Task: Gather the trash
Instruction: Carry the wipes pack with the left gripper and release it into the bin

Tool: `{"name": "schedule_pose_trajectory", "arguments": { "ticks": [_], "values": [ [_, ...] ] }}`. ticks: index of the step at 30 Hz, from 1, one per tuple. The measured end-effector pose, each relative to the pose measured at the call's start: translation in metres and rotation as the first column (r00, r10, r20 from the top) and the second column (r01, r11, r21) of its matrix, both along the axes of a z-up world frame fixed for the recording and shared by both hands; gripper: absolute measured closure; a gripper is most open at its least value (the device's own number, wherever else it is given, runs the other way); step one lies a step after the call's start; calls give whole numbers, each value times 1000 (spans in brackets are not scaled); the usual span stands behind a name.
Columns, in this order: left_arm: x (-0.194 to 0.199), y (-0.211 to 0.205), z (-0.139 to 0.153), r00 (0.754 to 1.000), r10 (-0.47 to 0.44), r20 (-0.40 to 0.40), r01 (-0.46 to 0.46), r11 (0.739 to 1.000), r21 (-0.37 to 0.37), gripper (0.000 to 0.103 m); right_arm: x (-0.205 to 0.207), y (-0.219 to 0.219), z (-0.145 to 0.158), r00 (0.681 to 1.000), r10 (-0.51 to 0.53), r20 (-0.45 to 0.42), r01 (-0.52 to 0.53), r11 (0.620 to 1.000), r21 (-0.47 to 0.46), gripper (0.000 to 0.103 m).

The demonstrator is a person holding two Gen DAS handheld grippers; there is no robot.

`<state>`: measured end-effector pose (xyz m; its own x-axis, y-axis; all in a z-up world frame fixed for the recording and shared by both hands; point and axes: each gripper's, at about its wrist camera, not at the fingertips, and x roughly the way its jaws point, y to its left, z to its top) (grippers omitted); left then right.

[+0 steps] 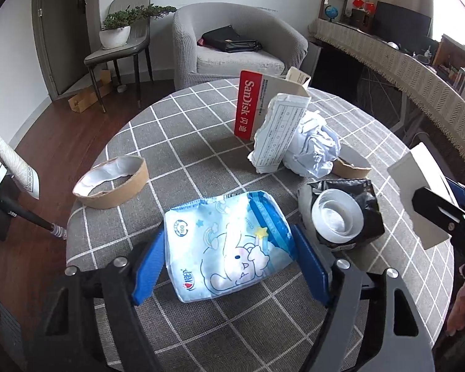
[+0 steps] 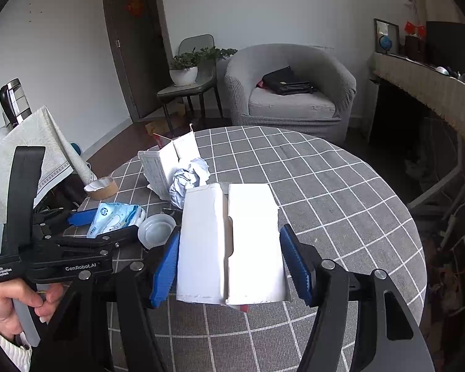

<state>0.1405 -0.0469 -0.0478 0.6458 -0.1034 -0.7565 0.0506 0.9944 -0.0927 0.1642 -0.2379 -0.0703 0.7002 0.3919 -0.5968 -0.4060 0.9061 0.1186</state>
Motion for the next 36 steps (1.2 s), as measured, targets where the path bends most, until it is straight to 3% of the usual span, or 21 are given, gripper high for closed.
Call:
{"name": "schedule_pose_trajectory", "arguments": {
  "ticks": [9,17,26,36],
  "values": [
    [-19,24,16,997,-42,69,42,999,-12,26,-12,42,29,996,59,60,-62,997,52,39],
    [-37,59,28,993,-39,113,48,996,-75,27,-7,85,32,992,114,55,-117,991,66,39],
    [-64,109,39,985,-18,173,30,997,-69,27,-13,143,37,977,205,55,-209,975,72,39],
    [-89,161,18,993,42,106,-40,999,-19,26,-22,216,37,948,312,55,-315,947,60,39]
  ]
}}
